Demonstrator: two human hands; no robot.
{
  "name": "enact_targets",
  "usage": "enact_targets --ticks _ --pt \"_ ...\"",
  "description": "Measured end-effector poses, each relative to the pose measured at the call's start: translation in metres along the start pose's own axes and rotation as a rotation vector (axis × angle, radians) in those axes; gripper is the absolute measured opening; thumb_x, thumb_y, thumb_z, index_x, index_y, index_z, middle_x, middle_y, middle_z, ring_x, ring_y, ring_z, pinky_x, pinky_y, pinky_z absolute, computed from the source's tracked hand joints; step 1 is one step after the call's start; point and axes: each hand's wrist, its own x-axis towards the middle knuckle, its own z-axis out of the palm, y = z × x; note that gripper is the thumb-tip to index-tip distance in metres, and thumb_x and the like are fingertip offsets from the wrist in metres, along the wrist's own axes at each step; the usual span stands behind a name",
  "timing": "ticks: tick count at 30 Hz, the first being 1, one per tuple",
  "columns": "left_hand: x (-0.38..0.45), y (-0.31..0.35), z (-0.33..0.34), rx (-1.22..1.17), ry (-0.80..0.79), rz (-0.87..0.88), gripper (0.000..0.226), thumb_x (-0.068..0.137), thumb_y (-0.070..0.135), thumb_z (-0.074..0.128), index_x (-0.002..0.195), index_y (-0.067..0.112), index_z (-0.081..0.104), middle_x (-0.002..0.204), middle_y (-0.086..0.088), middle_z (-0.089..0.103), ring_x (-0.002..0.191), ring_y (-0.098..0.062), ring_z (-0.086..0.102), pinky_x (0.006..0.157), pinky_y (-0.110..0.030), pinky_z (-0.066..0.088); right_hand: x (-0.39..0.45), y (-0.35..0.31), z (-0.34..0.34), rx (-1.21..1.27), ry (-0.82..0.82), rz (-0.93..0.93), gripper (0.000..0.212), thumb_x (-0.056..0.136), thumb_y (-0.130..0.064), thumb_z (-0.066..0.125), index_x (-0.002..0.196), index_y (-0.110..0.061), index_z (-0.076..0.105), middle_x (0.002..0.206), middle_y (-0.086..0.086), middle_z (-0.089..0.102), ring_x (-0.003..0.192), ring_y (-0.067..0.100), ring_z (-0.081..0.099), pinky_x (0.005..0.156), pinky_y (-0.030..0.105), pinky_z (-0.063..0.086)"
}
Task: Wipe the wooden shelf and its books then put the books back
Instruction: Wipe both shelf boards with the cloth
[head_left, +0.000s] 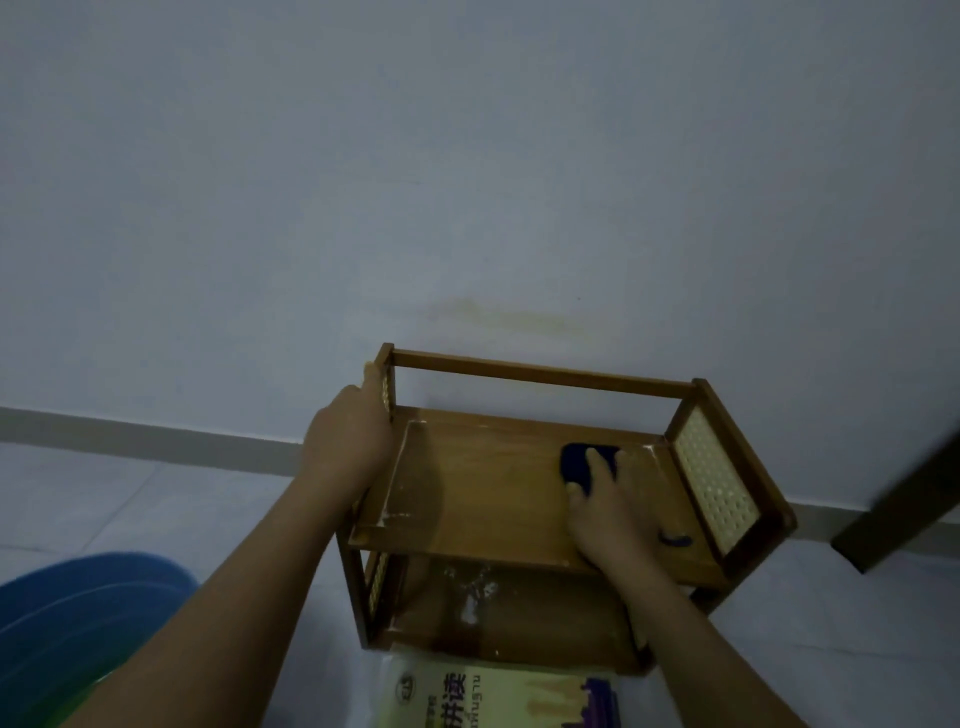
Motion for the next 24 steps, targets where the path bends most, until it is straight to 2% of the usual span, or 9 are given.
enact_targets --ticks 2,4,7,9,12,15,18,21,24 --pt "-0.002 0.000 0.002 0.033 0.016 -0.009 0.070 0.093 0.016 0.050 0.152 0.015 0.011 0.091 -0.007 0.053 0.072 -0.018 0.050 0.056 -0.026 0.035 -0.026 -0.043 0.021 -0.015 -0.067 -0.141 0.056 0.097 -0.047 0.038 0.148 -0.037 0.018 0.161 -0.003 0.006 0.146 0.030 0.014 0.115 0.052 0.024" --pt "-0.001 -0.001 0.002 0.053 0.017 -0.012 0.070 0.094 0.016 0.048 0.152 0.016 0.010 0.087 -0.007 0.052 0.071 -0.019 0.050 0.056 -0.028 0.036 -0.060 -0.083 0.038 -0.025 -0.129 -0.373 0.054 0.097 -0.046 0.039 0.147 -0.038 0.020 0.160 -0.004 0.009 0.146 0.029 0.013 0.117 0.051 0.020" --pt "-0.003 0.000 0.001 0.074 0.015 -0.005 0.070 0.094 0.018 0.046 0.152 0.015 0.007 0.085 -0.005 0.045 0.069 -0.021 0.048 0.055 -0.029 0.035 -0.089 -0.113 0.044 -0.057 -0.248 -0.661 0.054 0.095 -0.038 0.043 0.145 -0.037 0.021 0.155 0.001 0.021 0.138 0.029 0.024 0.111 0.050 0.027" --pt "-0.006 -0.001 0.002 0.129 0.053 0.009 0.071 0.094 0.018 0.046 0.152 0.016 0.005 0.086 -0.006 0.045 0.066 -0.019 0.046 0.050 -0.027 0.031 -0.076 -0.117 0.042 -0.075 -0.281 -0.730 0.054 0.094 -0.035 0.046 0.144 -0.035 0.025 0.146 0.003 0.033 0.127 0.028 0.036 0.104 0.046 0.035" --pt "-0.007 -0.005 0.004 0.208 0.081 0.034 0.076 0.092 0.015 0.050 0.152 0.017 0.004 0.095 -0.010 0.054 0.066 -0.019 0.047 0.051 -0.027 0.034 -0.031 -0.128 0.051 -0.082 -0.200 -0.661 0.048 0.096 -0.036 0.046 0.141 -0.033 0.030 0.148 0.003 0.032 0.126 0.030 0.040 0.100 0.048 0.039" --pt "-0.008 -0.004 0.005 0.194 0.074 0.041 0.075 0.093 0.020 0.051 0.152 0.019 0.004 0.102 -0.012 0.055 0.069 -0.022 0.050 0.054 -0.029 0.037 0.011 -0.156 0.065 -0.105 -0.172 -0.455 0.049 0.098 -0.034 0.044 0.144 -0.028 0.028 0.156 0.008 0.018 0.137 0.036 0.026 0.109 0.052 0.028" --pt "-0.008 -0.004 0.004 0.202 0.070 0.031 0.073 0.094 0.022 0.050 0.152 0.018 0.004 0.106 -0.014 0.055 0.079 -0.027 0.059 0.057 -0.031 0.040 0.019 -0.171 0.074 -0.131 -0.138 -0.409 0.050 0.097 -0.032 0.047 0.143 -0.026 0.029 0.156 0.009 0.016 0.138 0.038 0.021 0.109 0.052 0.025" --pt "-0.010 -0.005 0.003 0.171 0.069 0.021 0.073 0.094 0.020 0.048 0.152 0.018 0.004 0.104 -0.014 0.055 0.072 -0.025 0.053 0.057 -0.032 0.039 0.016 -0.144 0.060 -0.133 -0.150 -0.482 0.047 0.098 -0.032 0.041 0.144 -0.028 0.029 0.157 0.006 0.018 0.137 0.036 0.025 0.107 0.051 0.030" --pt "-0.011 -0.004 0.001 0.124 0.058 0.005 0.072 0.094 0.019 0.048 0.152 0.019 0.005 0.103 -0.014 0.055 0.072 -0.024 0.049 0.059 -0.033 0.040 0.038 -0.073 0.026 -0.069 -0.094 -0.351 0.047 0.097 -0.033 0.040 0.144 -0.033 0.031 0.157 0.000 0.022 0.136 0.031 0.032 0.102 0.048 0.039"
